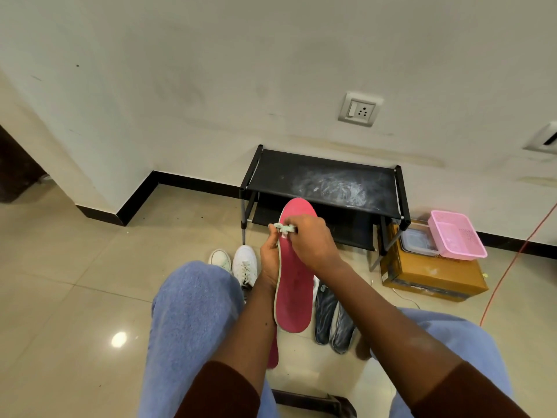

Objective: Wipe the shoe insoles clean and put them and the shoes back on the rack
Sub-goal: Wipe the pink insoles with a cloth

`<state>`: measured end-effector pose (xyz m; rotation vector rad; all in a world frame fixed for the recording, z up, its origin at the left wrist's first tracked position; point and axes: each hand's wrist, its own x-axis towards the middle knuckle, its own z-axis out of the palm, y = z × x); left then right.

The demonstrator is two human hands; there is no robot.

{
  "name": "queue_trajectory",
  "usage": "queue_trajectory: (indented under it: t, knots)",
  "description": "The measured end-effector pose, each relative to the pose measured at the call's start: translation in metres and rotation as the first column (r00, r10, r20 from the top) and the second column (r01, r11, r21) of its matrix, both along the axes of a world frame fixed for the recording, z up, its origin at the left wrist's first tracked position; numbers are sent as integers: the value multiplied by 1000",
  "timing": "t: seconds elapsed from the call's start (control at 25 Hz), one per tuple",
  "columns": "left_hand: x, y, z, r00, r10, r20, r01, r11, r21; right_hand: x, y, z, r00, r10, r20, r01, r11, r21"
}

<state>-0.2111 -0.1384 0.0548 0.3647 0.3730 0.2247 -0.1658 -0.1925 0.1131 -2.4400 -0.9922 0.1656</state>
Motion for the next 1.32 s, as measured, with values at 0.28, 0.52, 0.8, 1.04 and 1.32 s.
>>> queue_trajectory:
  t: [0.28, 0.52, 0.8, 1.04, 1.32]
  knots:
    - [-3, 4, 6, 996, 14, -87, -14, 1000, -1, 0, -22, 3, 940, 271, -207, -311, 930, -195]
    - [0, 3, 12, 993, 20, -120, -14, 999, 51, 3, -25, -1, 959, 180, -219, -201, 976, -78]
    - [-3, -5, 15, 994, -35, -105, 38, 999, 23, 26, -4, -7, 996, -44, -83, 45, 999, 17]
    - [-1, -4, 12, 995, -29, -93, 32, 999, 29, 25, -1, -6, 1000, -31, 1, 31, 1000, 4]
    - [-1, -2, 27, 997, -8, -74, 18, 990, 138, 6, -26, 7, 959, 207, -193, -218, 975, -34]
